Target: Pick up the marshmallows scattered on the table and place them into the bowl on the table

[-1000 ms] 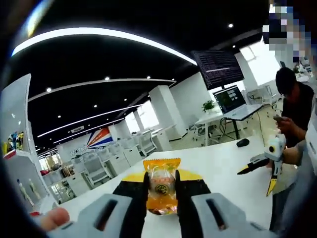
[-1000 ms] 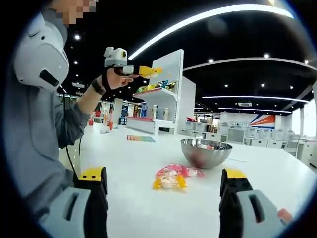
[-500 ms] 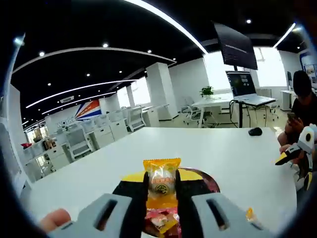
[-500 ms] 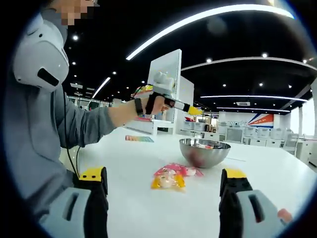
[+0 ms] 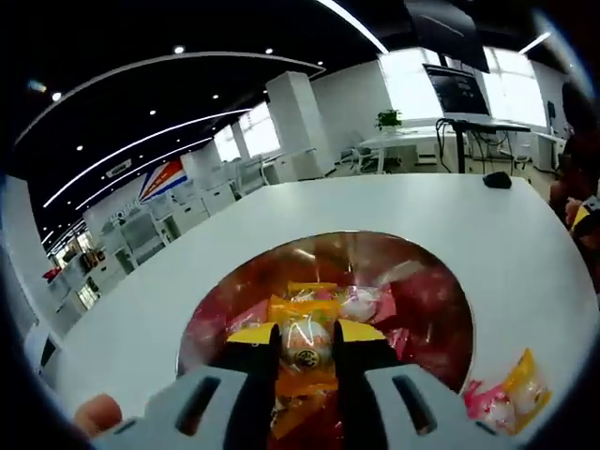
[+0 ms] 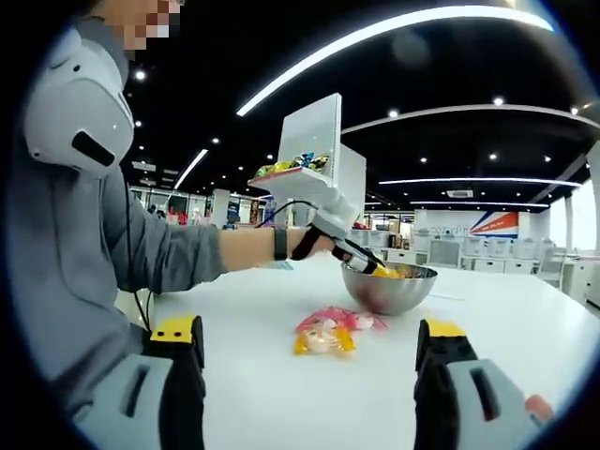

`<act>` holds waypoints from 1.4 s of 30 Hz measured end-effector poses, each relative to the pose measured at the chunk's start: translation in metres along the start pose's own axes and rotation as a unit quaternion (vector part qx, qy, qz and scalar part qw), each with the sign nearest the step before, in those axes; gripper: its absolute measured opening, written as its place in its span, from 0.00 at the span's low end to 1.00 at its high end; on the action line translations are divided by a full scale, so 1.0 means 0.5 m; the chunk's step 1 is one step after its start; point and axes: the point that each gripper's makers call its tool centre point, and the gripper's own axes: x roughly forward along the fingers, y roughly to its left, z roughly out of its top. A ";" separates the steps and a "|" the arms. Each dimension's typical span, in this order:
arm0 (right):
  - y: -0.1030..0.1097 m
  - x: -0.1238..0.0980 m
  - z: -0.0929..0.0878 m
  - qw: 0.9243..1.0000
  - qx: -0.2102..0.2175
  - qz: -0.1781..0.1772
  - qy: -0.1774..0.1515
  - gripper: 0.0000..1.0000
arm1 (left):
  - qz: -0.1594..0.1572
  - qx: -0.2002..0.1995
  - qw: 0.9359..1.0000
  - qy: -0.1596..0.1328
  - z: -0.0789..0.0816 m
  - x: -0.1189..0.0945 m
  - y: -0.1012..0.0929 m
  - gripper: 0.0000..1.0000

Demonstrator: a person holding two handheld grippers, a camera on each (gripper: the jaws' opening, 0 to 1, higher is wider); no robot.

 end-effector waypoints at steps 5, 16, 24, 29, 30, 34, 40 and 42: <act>0.006 0.003 0.013 1.000 0.012 0.009 -0.014 0.88 | -0.006 -0.018 1.000 -0.009 0.003 -0.013 -0.007 0.25; 0.014 0.006 0.012 1.000 0.007 0.013 -0.011 0.88 | -0.006 -0.055 0.998 -0.034 0.022 -0.024 0.005 0.40; 0.016 0.007 0.024 1.000 0.010 0.016 -0.017 0.88 | 0.000 -0.056 0.997 -0.061 0.046 -0.011 0.023 0.71; 0.019 0.007 0.022 1.000 0.007 0.017 -0.013 0.88 | 0.001 -0.060 0.996 -0.071 0.055 -0.012 0.022 0.92; 0.020 0.007 0.022 1.000 0.007 0.018 -0.013 0.88 | 0.001 -0.060 0.996 -0.071 0.055 -0.012 0.022 0.96; 0.023 0.007 0.018 1.000 0.004 0.018 -0.009 0.87 | -0.003 -0.075 0.994 -0.081 0.061 -0.016 0.020 0.95; 0.024 0.005 0.019 1.000 0.000 0.019 -0.007 0.87 | -0.002 -0.073 0.994 -0.080 0.061 -0.022 0.020 0.95; 0.024 0.004 0.021 1.000 -0.002 0.019 -0.009 0.87 | -0.002 -0.074 0.994 -0.082 0.063 -0.024 0.021 0.95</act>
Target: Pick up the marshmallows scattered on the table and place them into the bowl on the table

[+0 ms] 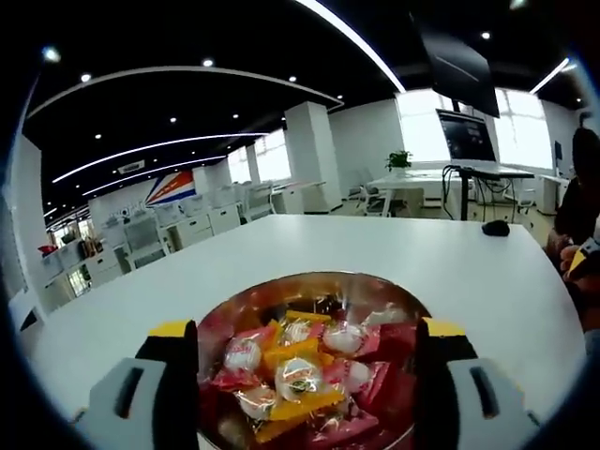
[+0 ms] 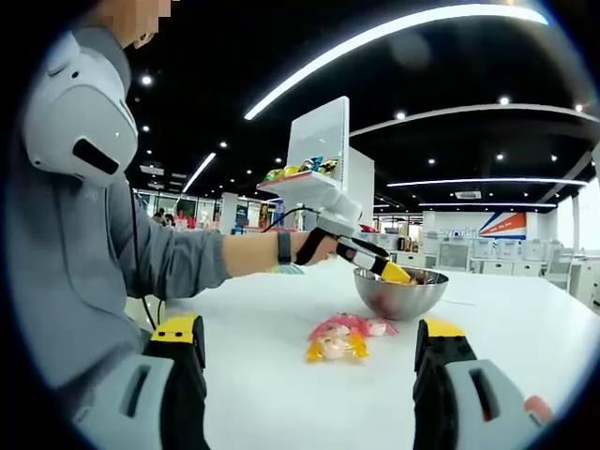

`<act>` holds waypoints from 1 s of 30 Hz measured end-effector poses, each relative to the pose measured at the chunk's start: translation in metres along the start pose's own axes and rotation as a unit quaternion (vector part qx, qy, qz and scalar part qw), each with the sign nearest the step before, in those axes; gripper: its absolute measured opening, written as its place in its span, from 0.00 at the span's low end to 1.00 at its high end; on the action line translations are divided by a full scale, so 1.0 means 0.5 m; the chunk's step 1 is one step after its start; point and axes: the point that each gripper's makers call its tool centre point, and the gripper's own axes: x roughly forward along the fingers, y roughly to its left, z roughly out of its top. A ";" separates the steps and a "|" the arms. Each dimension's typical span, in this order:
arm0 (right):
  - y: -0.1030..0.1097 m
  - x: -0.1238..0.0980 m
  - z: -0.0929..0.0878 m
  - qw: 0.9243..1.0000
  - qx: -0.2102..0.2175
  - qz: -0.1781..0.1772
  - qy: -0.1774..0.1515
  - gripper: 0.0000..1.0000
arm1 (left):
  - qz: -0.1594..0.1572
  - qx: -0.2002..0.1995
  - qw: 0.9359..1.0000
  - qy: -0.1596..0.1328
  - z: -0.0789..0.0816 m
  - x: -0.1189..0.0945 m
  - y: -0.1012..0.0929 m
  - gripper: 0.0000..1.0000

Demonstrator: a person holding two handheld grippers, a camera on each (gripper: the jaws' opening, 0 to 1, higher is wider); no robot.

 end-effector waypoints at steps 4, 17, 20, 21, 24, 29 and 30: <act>-0.001 -0.002 0.004 1.000 0.001 -0.001 -0.004 0.87 | 0.000 -0.006 1.000 0.004 -0.002 -0.002 0.000 0.95; 0.001 -0.005 0.001 1.000 0.003 -0.004 -0.004 0.87 | -0.018 -0.002 1.000 0.000 0.030 -0.070 -0.037 0.95; 0.001 -0.004 0.001 1.000 0.004 -0.003 -0.004 0.87 | -0.018 0.018 0.999 -0.023 0.064 -0.110 -0.050 0.93; 0.001 -0.004 0.001 1.000 0.004 -0.003 -0.005 0.87 | -0.019 0.024 0.999 -0.024 0.073 -0.130 -0.057 0.92; 0.000 -0.002 0.000 1.000 0.003 -0.003 -0.004 0.87 | -0.017 0.041 0.998 -0.044 0.102 -0.179 -0.069 0.92; 0.003 0.002 0.001 1.000 0.003 -0.001 -0.005 0.87 | -0.019 0.050 0.996 -0.065 0.134 -0.263 -0.092 0.91; 0.003 0.002 0.001 1.000 0.003 0.000 -0.005 0.87 | -0.025 0.053 0.996 -0.070 0.139 -0.284 -0.102 0.89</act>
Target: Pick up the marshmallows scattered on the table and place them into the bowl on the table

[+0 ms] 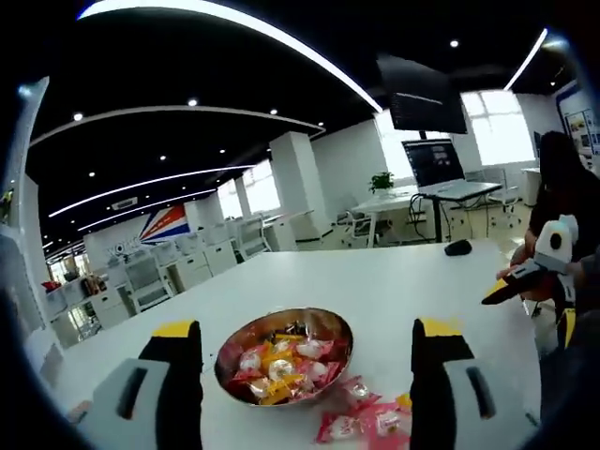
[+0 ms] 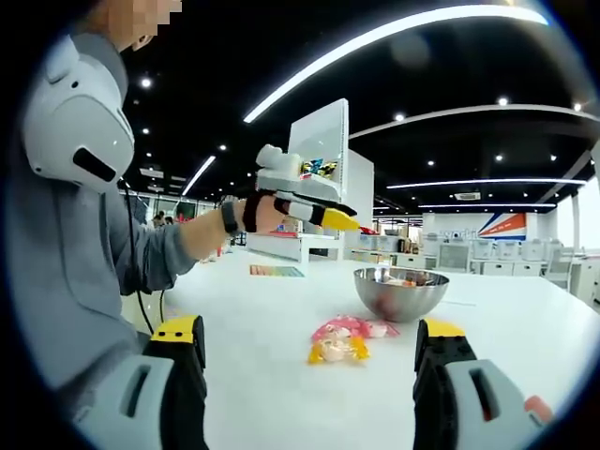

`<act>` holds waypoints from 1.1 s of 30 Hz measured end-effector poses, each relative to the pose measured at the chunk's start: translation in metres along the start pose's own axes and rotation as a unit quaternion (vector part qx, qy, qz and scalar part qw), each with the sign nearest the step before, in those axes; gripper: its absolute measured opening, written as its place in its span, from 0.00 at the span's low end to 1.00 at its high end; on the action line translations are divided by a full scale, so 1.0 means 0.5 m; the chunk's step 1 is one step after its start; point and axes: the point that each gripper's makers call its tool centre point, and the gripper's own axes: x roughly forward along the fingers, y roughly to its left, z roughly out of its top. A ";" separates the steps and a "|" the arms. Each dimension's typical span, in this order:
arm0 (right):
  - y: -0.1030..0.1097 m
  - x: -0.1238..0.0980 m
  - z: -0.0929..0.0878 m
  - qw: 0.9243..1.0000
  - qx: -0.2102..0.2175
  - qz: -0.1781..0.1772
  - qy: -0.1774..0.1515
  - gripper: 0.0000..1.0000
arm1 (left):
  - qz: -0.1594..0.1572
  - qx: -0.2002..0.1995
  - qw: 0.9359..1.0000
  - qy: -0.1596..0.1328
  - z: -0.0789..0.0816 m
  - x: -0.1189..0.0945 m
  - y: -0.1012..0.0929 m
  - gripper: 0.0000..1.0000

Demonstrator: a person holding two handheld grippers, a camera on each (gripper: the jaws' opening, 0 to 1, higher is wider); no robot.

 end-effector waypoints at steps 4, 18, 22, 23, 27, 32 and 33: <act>0.001 0.001 0.000 1.000 -0.001 0.003 0.000 0.87 | -0.015 0.001 1.000 -0.025 0.035 -0.077 -0.040 0.87; 0.007 0.015 0.001 1.000 0.003 0.014 0.000 0.88 | -0.014 -0.026 0.998 -0.063 0.033 -0.262 -0.137 0.90; 0.009 0.018 0.001 1.000 0.004 0.017 0.000 0.88 | -0.003 -0.050 0.995 -0.084 0.008 -0.272 -0.159 0.90; 0.010 0.018 0.000 1.000 0.003 0.017 0.001 0.87 | -0.001 -0.052 0.996 -0.073 -0.016 -0.269 -0.166 0.90; 0.011 0.018 -0.003 1.000 0.000 0.017 0.005 0.87 | 0.004 -0.030 0.999 -0.022 -0.102 -0.260 -0.180 0.93; 0.011 0.019 -0.003 1.000 0.002 0.018 0.004 0.87 | 0.009 -0.060 0.998 -0.020 -0.159 -0.256 -0.183 0.94; 0.011 0.019 -0.003 1.000 0.000 0.017 0.005 0.87 | 0.010 -0.066 0.997 -0.027 -0.166 -0.256 -0.183 0.93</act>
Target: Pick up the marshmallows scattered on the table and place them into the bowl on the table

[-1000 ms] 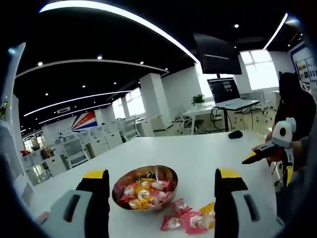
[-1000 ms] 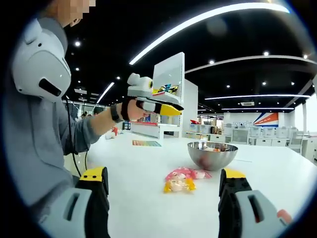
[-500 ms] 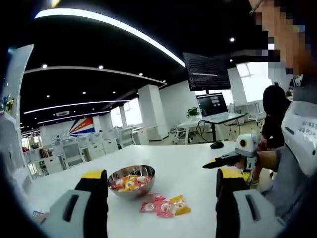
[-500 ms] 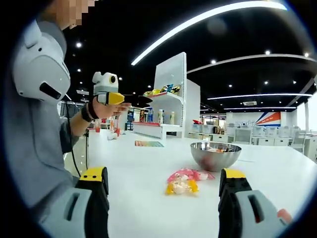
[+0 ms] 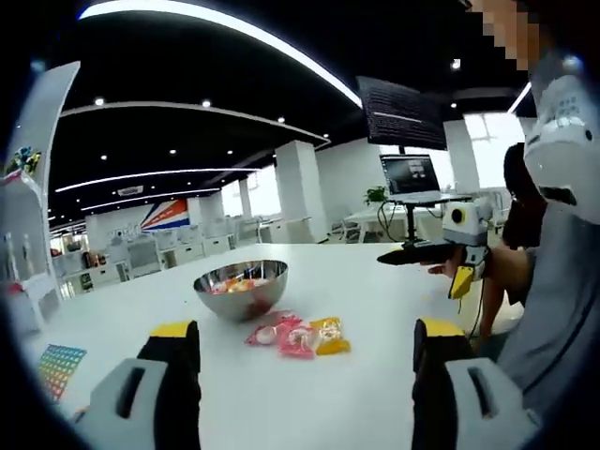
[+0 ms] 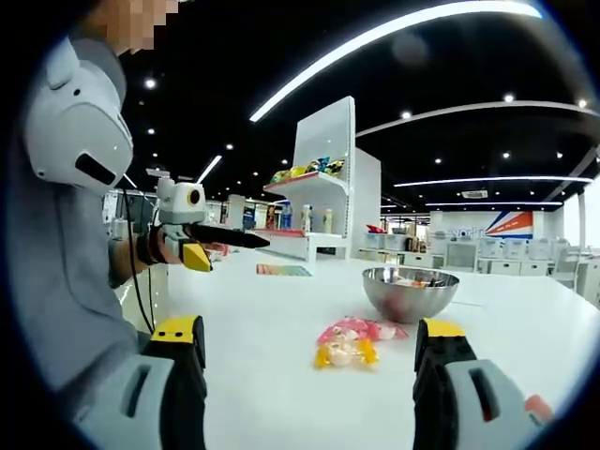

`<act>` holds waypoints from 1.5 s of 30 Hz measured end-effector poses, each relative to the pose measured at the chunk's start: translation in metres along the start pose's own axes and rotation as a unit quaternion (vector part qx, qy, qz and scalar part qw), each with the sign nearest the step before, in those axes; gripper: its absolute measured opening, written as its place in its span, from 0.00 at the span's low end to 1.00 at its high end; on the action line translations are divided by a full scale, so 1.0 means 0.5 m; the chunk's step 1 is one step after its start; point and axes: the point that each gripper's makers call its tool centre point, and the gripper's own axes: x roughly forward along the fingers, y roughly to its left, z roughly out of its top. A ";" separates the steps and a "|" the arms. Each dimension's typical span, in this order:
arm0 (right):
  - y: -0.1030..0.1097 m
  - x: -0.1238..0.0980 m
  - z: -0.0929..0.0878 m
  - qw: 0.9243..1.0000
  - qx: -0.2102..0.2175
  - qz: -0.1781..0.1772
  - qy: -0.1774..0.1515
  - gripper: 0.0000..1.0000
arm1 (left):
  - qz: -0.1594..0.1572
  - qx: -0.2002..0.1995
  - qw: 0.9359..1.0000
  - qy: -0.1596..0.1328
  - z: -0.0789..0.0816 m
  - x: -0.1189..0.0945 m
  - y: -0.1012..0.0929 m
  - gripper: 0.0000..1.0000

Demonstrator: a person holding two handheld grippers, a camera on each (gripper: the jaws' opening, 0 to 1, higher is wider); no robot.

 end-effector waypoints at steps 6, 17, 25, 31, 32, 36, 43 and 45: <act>0.001 0.001 0.000 1.000 -0.003 0.002 0.003 0.87 | 0.020 -0.014 1.000 0.018 -0.064 0.003 0.022 0.94; 0.001 0.000 -0.001 1.000 0.001 0.000 -0.002 0.87 | 0.018 -0.013 0.999 0.025 -0.086 0.003 0.008 0.93; -0.024 0.010 -0.007 0.999 0.022 -0.030 0.014 0.88 | 0.020 -0.002 0.999 0.026 -0.075 0.001 0.004 0.91; -0.036 0.027 -0.016 0.998 0.023 -0.045 0.034 0.87 | 0.020 -0.010 1.000 0.020 -0.067 0.000 -0.001 0.90; -0.033 0.033 -0.017 0.998 0.025 -0.039 0.033 0.88 | 0.019 -0.009 1.000 0.018 -0.066 0.000 -0.002 0.90; -0.025 0.052 -0.016 0.999 0.013 -0.030 0.041 0.88 | 0.019 -0.005 1.000 0.022 -0.073 0.004 -0.002 0.89; -0.021 0.072 -0.010 0.999 0.002 -0.026 0.036 0.88 | 0.012 0.001 1.000 0.015 -0.063 0.010 -0.007 0.87; -0.021 0.076 -0.020 0.999 -0.003 -0.027 0.042 0.88 | 0.015 0.004 1.000 0.008 -0.057 0.010 -0.003 0.86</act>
